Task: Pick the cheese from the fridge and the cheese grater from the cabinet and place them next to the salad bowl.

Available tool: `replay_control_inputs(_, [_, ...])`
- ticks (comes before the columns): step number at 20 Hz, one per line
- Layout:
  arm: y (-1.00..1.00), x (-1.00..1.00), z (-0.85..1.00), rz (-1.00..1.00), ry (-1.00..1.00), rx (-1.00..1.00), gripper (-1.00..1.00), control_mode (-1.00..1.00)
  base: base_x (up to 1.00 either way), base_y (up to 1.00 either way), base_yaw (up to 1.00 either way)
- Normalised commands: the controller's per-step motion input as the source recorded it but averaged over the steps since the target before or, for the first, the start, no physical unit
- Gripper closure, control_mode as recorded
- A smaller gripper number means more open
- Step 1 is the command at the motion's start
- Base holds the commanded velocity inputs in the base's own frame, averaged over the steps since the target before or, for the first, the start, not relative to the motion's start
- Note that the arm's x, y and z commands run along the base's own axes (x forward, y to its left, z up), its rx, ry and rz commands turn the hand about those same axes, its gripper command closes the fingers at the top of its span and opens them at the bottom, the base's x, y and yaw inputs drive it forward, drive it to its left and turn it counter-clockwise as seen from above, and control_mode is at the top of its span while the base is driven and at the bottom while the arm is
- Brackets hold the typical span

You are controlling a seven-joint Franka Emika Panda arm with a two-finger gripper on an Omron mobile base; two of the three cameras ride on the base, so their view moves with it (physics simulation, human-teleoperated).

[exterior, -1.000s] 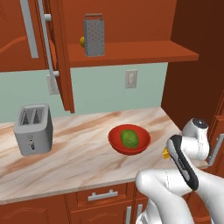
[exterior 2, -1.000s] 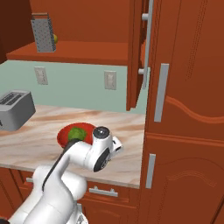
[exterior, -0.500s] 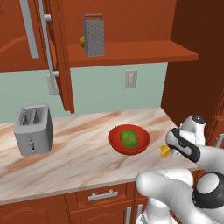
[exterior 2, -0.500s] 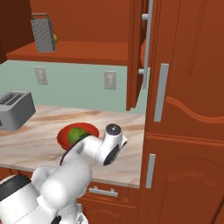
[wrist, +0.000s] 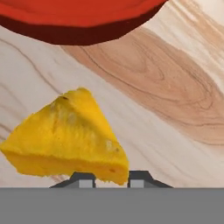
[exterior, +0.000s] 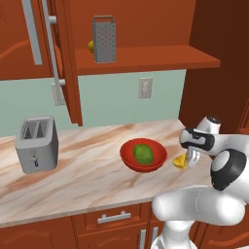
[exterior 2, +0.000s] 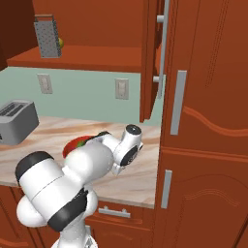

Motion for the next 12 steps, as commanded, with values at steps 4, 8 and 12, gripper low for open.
replay_control_inputs(4, [0.72,0.15,-0.24,0.08,0.03,0.00,1.00,-1.00,0.00,0.00,0.00])
replay_control_inputs(8, [0.49,0.12,-0.27,0.04,0.00,0.00,1.00,-1.00,0.00,0.00,0.00])
replay_control_inputs(12, [0.14,0.08,-0.58,0.08,-0.04,0.00,1.00,-1.00,0.00,0.00,0.00])
